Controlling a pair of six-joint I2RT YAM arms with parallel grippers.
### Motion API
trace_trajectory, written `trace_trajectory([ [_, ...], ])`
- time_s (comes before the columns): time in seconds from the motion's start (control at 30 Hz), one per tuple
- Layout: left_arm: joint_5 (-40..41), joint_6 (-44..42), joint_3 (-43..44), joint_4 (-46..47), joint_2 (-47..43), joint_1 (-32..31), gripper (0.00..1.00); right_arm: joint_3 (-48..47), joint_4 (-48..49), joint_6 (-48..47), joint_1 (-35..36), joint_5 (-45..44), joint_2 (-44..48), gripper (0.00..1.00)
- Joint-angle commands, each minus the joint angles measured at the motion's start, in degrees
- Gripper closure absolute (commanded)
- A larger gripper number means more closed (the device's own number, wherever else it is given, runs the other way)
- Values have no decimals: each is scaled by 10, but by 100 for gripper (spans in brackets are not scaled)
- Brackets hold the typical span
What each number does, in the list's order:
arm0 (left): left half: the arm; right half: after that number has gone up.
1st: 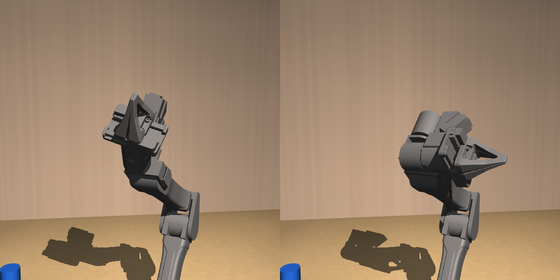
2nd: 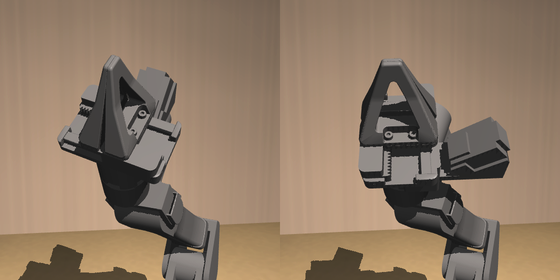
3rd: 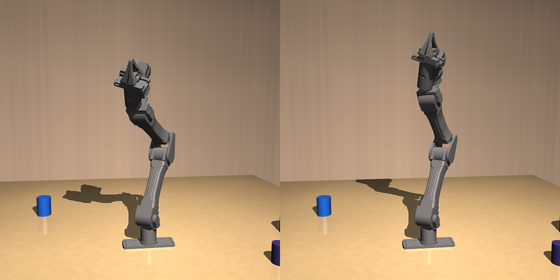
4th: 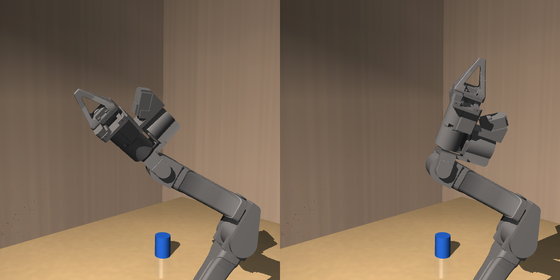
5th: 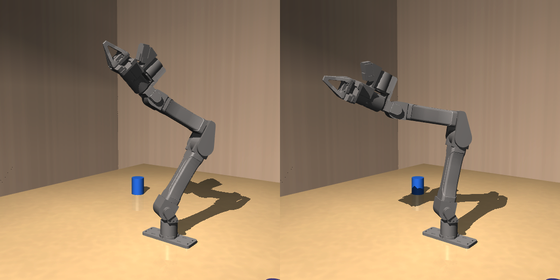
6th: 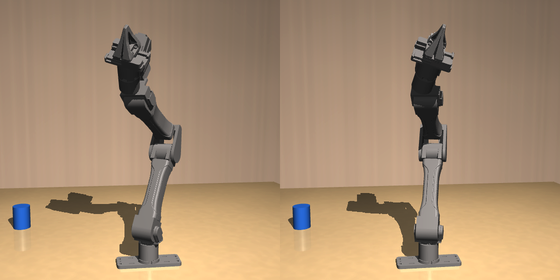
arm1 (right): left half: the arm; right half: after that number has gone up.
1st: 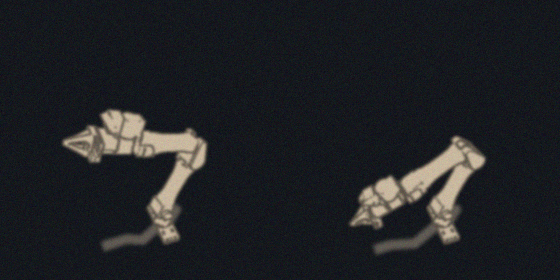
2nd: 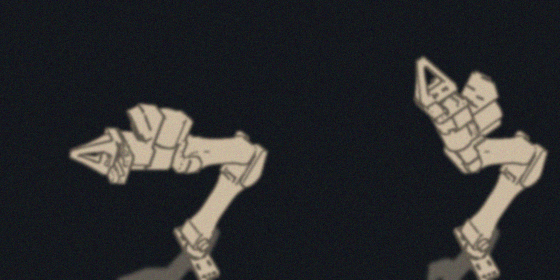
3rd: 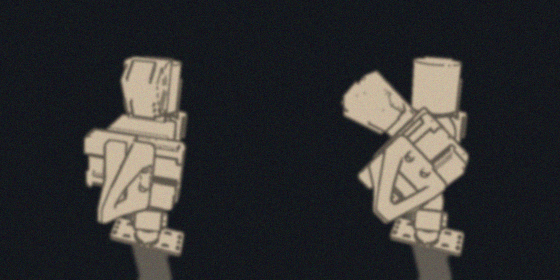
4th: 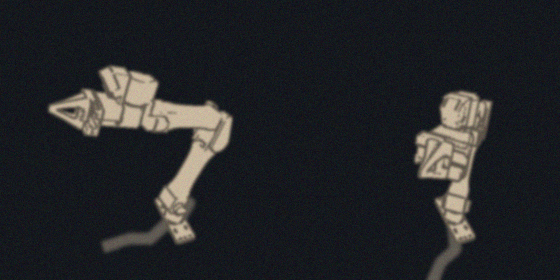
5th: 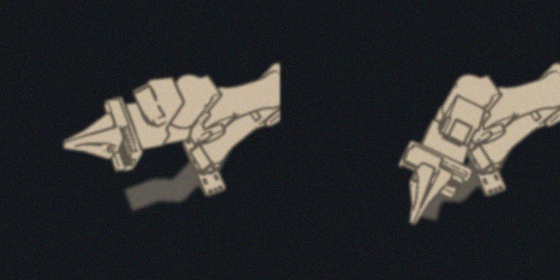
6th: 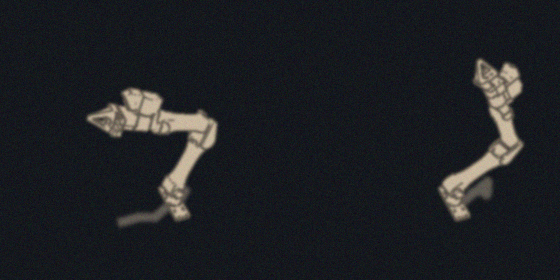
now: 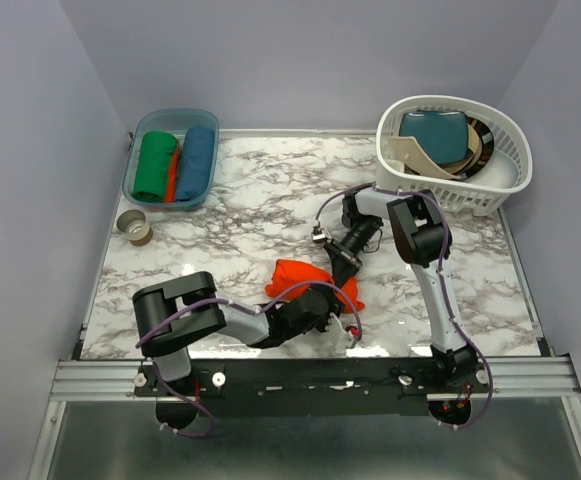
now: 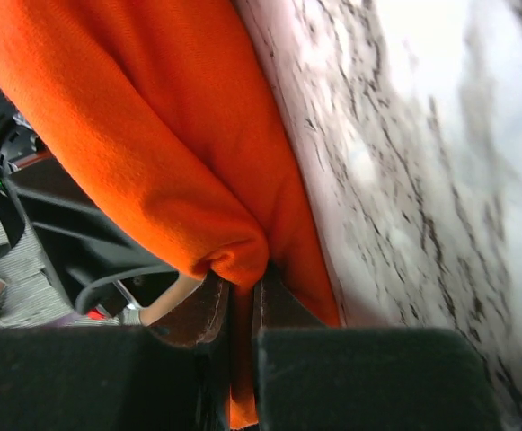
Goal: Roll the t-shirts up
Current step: Pick up the T-shirt from the center of the board.
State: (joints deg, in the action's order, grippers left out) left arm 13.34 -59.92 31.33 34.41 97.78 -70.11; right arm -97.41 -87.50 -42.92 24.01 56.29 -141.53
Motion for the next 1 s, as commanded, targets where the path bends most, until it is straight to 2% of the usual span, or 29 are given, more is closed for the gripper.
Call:
trace_trajectory([
  [0.0, 41, 26, 42, -195, 75, 14, 58, 13, 0, -31, 11, -82, -53, 87],
  [0.1, 36, 52, 69, -254, 85, 18, 68, 13, 1, -30, 10, -83, -54, 87],
  [0.13, 32, 53, 70, -261, 84, 19, 76, 13, -1, -29, 11, -85, -55, 87],
  [0.23, 9, 61, 81, -297, 75, 28, 91, 12, 0, -25, 10, -85, -56, 87],
  [0.3, -14, 72, 93, -333, 63, 40, 100, 15, 0, -32, 10, -85, -52, 80],
  [0.33, -20, 75, 96, -343, 56, 44, 100, 19, 0, -43, 10, -91, -46, 75],
  [0.37, -31, 81, 104, -389, 39, 51, 100, 33, 1, -50, 4, -96, -21, 2],
  [0.43, -67, 110, 123, -422, 16, 78, 100, 57, 1, -67, -12, -81, 24, 0],
  [0.57, -121, 133, 151, -490, -52, 122, 100, 98, 0, -45, -76, -50, 152, 0],
  [0.6, -132, 138, 166, -508, -59, 133, 100, 113, 1, -52, -82, -53, 215, 0],
  [0.77, -222, 168, 230, -566, -59, 201, 100, 157, 1, -66, -90, -161, 372, 0],
  [0.83, -232, 182, 261, -579, -53, 217, 100, 179, 1, -62, -91, -198, 421, 0],
  [0.97, -228, 179, 278, -574, -60, 237, 100, 208, 10, -43, -92, -204, 468, 0],
])
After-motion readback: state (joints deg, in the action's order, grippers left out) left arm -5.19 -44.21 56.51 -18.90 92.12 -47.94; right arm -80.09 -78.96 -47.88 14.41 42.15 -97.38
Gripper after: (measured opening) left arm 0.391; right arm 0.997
